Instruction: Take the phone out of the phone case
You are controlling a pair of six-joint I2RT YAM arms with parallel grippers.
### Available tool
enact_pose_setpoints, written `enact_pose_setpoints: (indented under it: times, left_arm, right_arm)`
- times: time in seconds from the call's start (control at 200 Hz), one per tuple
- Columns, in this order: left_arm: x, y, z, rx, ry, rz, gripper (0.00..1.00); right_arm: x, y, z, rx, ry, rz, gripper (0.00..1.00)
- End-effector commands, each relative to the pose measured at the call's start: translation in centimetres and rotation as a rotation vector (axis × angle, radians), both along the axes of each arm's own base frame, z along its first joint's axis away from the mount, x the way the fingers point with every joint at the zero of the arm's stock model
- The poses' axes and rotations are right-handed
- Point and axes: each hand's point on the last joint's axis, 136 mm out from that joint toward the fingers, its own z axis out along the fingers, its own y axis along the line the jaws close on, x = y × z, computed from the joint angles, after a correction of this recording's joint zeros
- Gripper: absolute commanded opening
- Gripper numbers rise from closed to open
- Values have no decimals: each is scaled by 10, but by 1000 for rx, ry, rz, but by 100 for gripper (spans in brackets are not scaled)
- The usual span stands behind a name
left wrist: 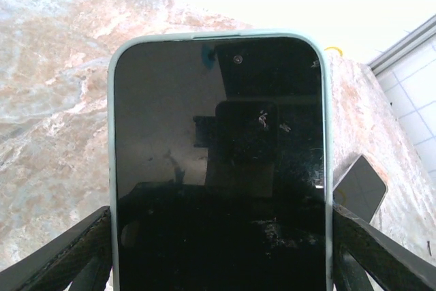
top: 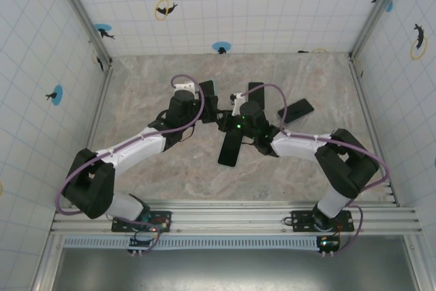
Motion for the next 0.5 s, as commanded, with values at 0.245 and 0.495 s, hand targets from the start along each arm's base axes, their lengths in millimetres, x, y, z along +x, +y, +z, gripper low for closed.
enact_pose_setpoints:
  times: [0.245, 0.495]
  left_arm:
    - [1, 0, 42, -181, -33, -79, 98]
    - [20, 5, 60, -377, 16, -180, 97]
  right_arm:
    - [15, -17, 31, 40, -44, -53, 0]
    - [11, -36, 56, 188, 4, 5, 0]
